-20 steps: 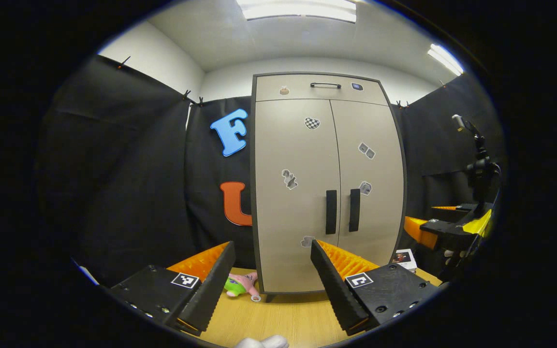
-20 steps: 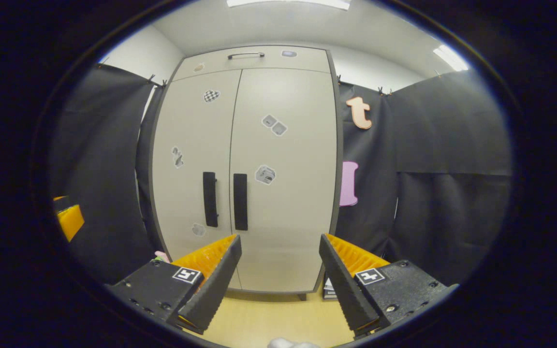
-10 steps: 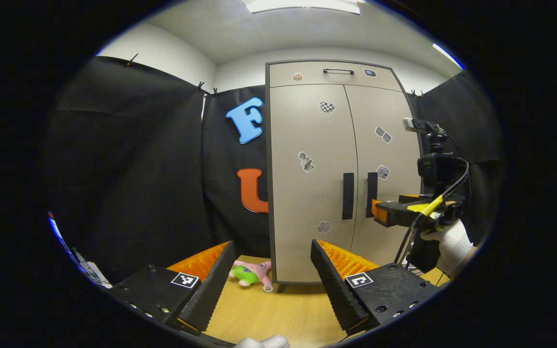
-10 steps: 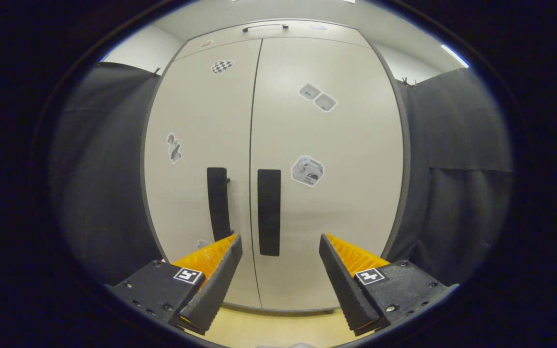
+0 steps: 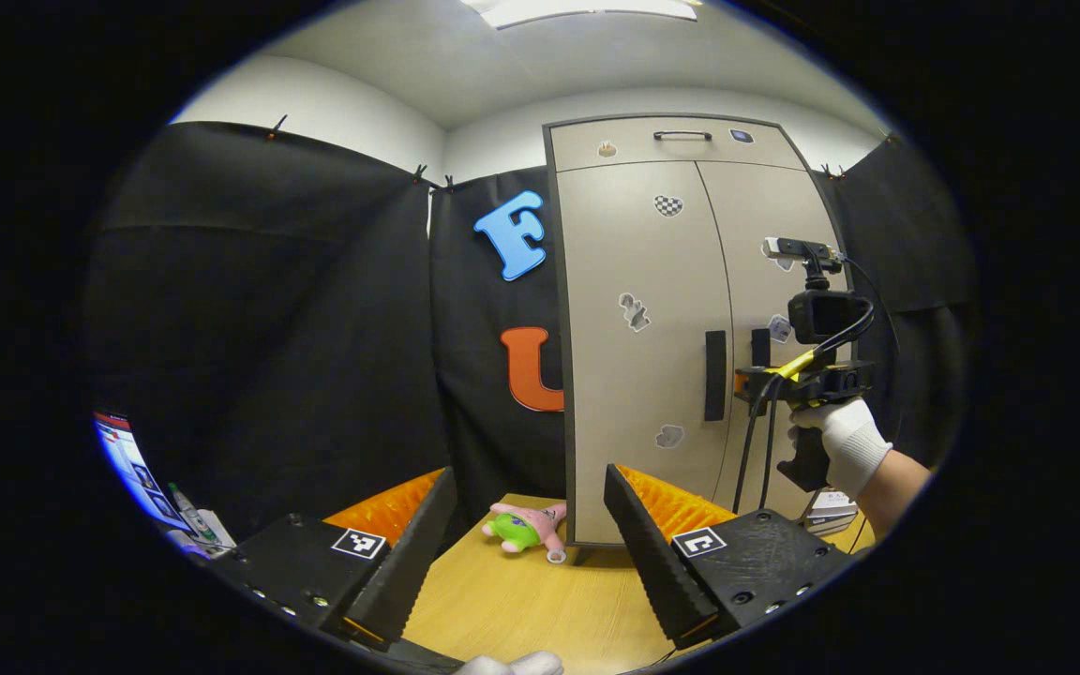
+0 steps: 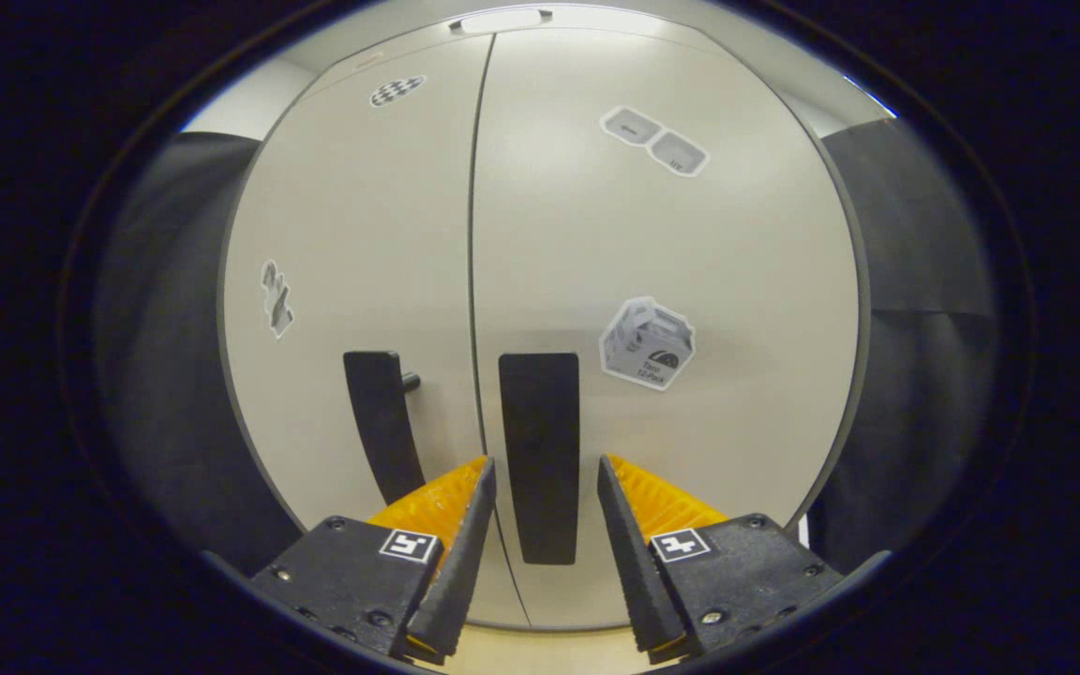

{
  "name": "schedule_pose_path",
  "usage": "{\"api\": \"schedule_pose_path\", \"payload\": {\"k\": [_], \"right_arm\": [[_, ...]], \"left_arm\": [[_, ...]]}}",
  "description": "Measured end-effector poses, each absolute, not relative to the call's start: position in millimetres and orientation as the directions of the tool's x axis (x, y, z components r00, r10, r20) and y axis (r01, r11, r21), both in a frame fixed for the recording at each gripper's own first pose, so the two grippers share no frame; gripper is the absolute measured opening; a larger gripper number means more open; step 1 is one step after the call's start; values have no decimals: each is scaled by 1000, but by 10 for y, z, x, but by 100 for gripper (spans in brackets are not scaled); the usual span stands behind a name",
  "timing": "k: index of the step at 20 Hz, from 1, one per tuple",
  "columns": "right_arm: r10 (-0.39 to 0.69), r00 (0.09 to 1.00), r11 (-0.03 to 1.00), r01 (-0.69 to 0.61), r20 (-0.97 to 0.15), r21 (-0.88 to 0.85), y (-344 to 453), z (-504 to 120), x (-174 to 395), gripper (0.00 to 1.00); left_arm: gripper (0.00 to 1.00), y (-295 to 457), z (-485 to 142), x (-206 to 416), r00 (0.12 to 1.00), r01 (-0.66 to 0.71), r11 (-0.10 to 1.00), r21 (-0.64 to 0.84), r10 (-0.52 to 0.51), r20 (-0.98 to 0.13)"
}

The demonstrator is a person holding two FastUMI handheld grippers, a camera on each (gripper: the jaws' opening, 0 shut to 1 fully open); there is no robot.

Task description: Open the right door of the double-door shoe cabinet with the right hand, and open the left door with the left hand.

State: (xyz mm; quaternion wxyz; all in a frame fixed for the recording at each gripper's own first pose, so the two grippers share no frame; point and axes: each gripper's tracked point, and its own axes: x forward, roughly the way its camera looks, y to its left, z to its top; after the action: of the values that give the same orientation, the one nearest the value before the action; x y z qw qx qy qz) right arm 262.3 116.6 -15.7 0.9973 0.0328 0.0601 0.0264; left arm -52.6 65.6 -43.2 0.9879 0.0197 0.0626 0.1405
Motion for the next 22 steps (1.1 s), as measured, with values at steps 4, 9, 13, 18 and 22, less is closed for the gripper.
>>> {"api": "schedule_pose_path", "payload": {"k": [4, 9, 13, 18, 22], "right_arm": [[36, 992, 998, -29, -119, 62, 1155, -168, 2645, 46], [41, 993, 998, -36, -113, 46, 1150, -176, 2663, 33], [62, 990, 997, -57, -126, 43, 1141, -189, 2616, 28], [77, 989, 997, -74, -126, 28, 1120, -209, 2412, 26], [85, 988, 996, -82, -131, 28, 998, -217, 2153, 25]], "left_arm": [[95, 661, -425, -526, 952, -281, 958, 53, 286, -110], [95, 645, -419, -530, 955, -272, 962, 31, 274, -109], [95, 639, -430, -529, 960, -257, 966, 25, 259, -108], [95, 646, -435, -492, 966, -238, 971, 13, 238, -105], [95, 633, -424, -486, 971, -215, 976, 8, 215, -100]]}}
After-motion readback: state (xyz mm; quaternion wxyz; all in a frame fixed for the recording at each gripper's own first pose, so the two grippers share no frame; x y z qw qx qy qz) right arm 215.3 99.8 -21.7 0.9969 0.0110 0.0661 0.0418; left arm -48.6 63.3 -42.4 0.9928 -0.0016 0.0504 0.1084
